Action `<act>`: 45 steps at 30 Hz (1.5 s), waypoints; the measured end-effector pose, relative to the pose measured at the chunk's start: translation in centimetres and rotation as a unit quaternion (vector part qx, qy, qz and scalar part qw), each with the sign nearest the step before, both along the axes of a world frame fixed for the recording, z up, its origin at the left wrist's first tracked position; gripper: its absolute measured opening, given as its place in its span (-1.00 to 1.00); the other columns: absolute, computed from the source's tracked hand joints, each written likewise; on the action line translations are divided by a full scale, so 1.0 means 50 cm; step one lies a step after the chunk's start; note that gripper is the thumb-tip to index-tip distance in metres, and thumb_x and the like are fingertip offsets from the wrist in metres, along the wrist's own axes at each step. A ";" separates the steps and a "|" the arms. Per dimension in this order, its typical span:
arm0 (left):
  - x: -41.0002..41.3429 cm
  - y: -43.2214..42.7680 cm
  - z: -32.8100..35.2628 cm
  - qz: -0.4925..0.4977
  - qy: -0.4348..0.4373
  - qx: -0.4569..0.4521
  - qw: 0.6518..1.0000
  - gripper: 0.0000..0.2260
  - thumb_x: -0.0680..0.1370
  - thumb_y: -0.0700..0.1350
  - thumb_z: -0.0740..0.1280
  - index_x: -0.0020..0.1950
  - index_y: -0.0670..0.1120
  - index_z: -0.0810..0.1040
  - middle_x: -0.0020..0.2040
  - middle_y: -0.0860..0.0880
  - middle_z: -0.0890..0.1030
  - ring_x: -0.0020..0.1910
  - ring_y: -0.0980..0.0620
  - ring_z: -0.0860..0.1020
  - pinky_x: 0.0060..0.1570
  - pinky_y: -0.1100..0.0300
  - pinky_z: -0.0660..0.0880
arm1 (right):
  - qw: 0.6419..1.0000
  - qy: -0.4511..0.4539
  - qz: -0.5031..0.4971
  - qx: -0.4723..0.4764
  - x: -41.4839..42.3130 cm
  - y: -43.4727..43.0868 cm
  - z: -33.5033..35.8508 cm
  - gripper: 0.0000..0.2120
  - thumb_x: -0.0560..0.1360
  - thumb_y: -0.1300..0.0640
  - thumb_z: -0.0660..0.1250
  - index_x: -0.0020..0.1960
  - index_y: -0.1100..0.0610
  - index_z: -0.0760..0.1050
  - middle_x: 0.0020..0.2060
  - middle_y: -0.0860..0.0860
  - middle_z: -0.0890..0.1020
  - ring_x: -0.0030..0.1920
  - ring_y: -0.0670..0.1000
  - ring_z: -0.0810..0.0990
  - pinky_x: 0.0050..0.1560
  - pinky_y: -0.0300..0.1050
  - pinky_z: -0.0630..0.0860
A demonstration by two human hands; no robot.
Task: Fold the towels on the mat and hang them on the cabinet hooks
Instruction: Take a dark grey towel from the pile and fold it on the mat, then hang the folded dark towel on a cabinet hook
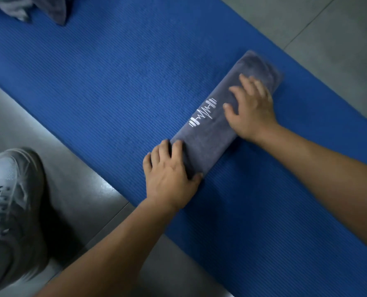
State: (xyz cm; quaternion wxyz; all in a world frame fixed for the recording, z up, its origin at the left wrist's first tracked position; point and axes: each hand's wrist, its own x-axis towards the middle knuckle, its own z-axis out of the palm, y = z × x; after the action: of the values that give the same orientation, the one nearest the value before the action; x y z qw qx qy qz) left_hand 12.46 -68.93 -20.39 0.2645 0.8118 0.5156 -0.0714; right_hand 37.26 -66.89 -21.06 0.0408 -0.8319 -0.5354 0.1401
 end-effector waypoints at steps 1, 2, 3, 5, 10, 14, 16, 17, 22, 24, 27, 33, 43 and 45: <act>0.011 0.024 0.009 0.013 -0.028 -0.006 0.999 -0.31 0.43 0.24 0.40 0.45 0.00 0.28 0.44 -0.06 0.36 0.44 -0.13 0.30 0.41 -0.05 0.21 | 1.000 0.006 0.007 0.024 -0.028 -0.030 0.003 -0.46 0.52 -0.12 0.19 0.40 0.15 0.42 0.54 0.17 0.26 0.52 0.24 0.20 0.47 0.21 0.20; 0.024 0.050 0.014 0.024 -0.056 -0.019 0.998 -0.36 0.44 0.18 0.43 0.42 -0.01 0.32 0.38 -0.04 0.42 0.38 -0.13 0.35 0.35 -0.03 0.27 | 0.999 0.010 0.018 0.029 -0.051 -0.059 -0.001 -0.48 0.52 -0.11 0.23 0.38 0.15 0.44 0.52 0.17 0.29 0.48 0.24 0.26 0.42 0.22 0.27; 0.040 0.077 0.015 0.035 -0.079 -0.035 0.996 -0.41 0.46 0.14 0.44 0.41 -0.02 0.34 0.34 -0.05 0.46 0.34 -0.13 0.39 0.30 -0.03 0.32 | 0.999 0.018 0.029 0.012 -0.066 -0.085 -0.008 -0.48 0.53 -0.10 0.26 0.41 0.14 0.42 0.53 0.15 0.27 0.47 0.23 0.24 0.40 0.21 0.28; 0.076 0.134 0.011 0.053 -0.093 -0.059 0.993 -0.47 0.49 0.09 0.43 0.40 -0.02 0.37 0.29 -0.07 0.51 0.30 -0.14 0.46 0.25 -0.04 0.43 | 0.997 0.040 0.054 -0.043 -0.067 -0.111 -0.020 -0.38 0.58 -0.15 0.22 0.54 0.13 0.25 0.60 0.11 0.09 0.55 0.17 0.08 0.50 0.15 0.16; 0.138 0.228 -0.002 0.041 -0.076 -0.128 0.988 -0.59 0.45 0.11 0.48 0.24 0.01 0.57 0.10 0.04 0.64 0.13 0.00 0.59 0.15 0.13 0.52 | 0.990 0.084 0.095 -0.068 -0.030 -0.121 -0.032 -0.28 0.58 -0.27 0.00 0.62 0.09 0.03 0.63 0.04 -0.12 0.61 0.07 -0.15 0.60 0.06 -0.04; 0.172 0.253 0.011 0.018 -0.057 -0.185 0.981 -0.77 0.40 0.00 0.50 -0.03 -0.10 0.68 -0.11 -0.05 0.71 -0.09 0.01 0.68 -0.05 0.06 0.65 | 0.983 0.036 0.125 -0.127 -0.038 -0.129 -0.050 -0.20 0.51 -0.30 -0.27 0.63 0.13 -0.22 0.59 0.07 -0.33 0.57 0.04 -0.38 0.60 0.08 -0.17; 0.180 0.258 0.023 0.047 -0.062 -0.246 0.966 -0.79 0.39 -0.03 0.51 -0.08 -0.12 0.68 -0.15 -0.08 0.71 -0.15 -0.02 0.69 -0.16 0.06 0.67 | 0.980 0.047 0.125 -0.148 -0.034 -0.123 -0.039 -0.26 0.59 -0.24 -0.14 0.62 0.11 -0.24 0.58 0.05 -0.37 0.56 0.01 -0.41 0.58 0.03 -0.26; 0.182 0.257 0.029 0.057 -0.068 -0.273 0.958 -0.78 0.38 -0.02 0.51 -0.08 -0.13 0.67 -0.15 -0.10 0.71 -0.16 -0.05 0.69 -0.16 0.03 0.66 | 0.979 0.071 0.116 -0.154 -0.033 -0.120 -0.021 -0.29 0.64 -0.18 -0.02 0.63 0.10 -0.21 0.59 0.03 -0.35 0.57 0.00 -0.39 0.57 -0.03 -0.28; 0.160 0.226 0.078 0.148 -0.158 -0.366 0.905 -0.85 0.39 -0.13 0.53 -0.25 -0.03 0.57 -0.27 -0.05 0.62 -0.24 -0.04 0.58 -0.18 0.08 0.55 | 0.957 0.257 -0.136 -0.002 -0.056 -0.125 0.054 -0.48 0.56 0.02 0.37 0.48 0.11 0.38 0.51 0.08 0.32 0.50 0.08 0.29 0.52 -0.02 0.22; 0.144 0.216 0.133 0.163 -0.196 -0.412 0.875 -0.81 0.37 -0.13 0.55 -0.27 -0.03 0.54 -0.27 -0.07 0.60 -0.25 -0.05 0.56 -0.16 0.05 0.52 | 0.870 0.384 -0.307 0.017 -0.079 -0.147 0.108 -0.60 0.54 -0.03 0.40 0.33 0.04 0.49 0.26 0.02 0.56 0.23 0.06 0.56 0.33 0.03 0.47; 0.125 0.212 0.271 0.150 -0.220 -0.458 0.848 -0.82 0.38 -0.11 0.50 -0.19 -0.06 0.51 -0.26 -0.07 0.55 -0.22 -0.03 0.53 -0.15 0.07 0.48 | 0.667 0.599 -0.443 0.023 -0.127 -0.178 0.232 -0.70 0.56 -0.15 0.33 0.19 0.00 0.53 0.06 0.03 0.65 0.03 0.06 0.60 0.09 0.00 0.50; 0.072 0.210 0.642 0.123 -0.269 -0.529 0.795 -0.86 0.40 -0.10 0.39 -0.08 -0.07 0.52 -0.26 -0.01 0.55 -0.24 0.06 0.54 -0.15 0.19 0.46 | 0.496 0.736 -0.441 0.133 -0.209 -0.173 0.605 -0.55 0.62 -0.13 0.12 0.36 0.08 0.52 0.28 0.02 0.62 0.30 -0.03 0.57 0.29 -0.09 0.50; -0.005 0.196 1.162 0.058 -0.327 -0.398 0.855 -0.53 0.43 -0.19 0.47 0.30 -0.05 0.42 -0.01 -0.11 0.63 -0.06 0.00 0.61 0.05 0.04 0.55 | 0.669 0.559 -0.420 0.253 -0.283 -0.187 1.184 -0.27 0.40 0.15 0.53 0.46 -0.22 0.33 0.22 -0.08 0.65 0.26 -0.07 0.60 0.25 -0.09 0.52; -0.006 0.229 1.242 -0.035 -0.304 -0.348 0.886 -0.27 0.43 -0.31 0.53 0.44 0.15 0.30 -0.02 0.04 0.62 -0.07 0.07 0.64 0.01 0.20 0.58 | 0.717 0.518 -0.401 0.238 -0.295 -0.181 1.265 -0.34 0.40 0.25 0.54 0.33 -0.30 0.45 0.23 -0.13 0.63 0.25 -0.10 0.60 0.27 -0.03 0.52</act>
State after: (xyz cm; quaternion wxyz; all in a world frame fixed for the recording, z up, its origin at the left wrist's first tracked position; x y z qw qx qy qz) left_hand 12.18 -57.50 41.70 0.6715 0.6670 0.3228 -0.0050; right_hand 22.52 -75.94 42.18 0.5609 -0.7288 -0.0628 0.3878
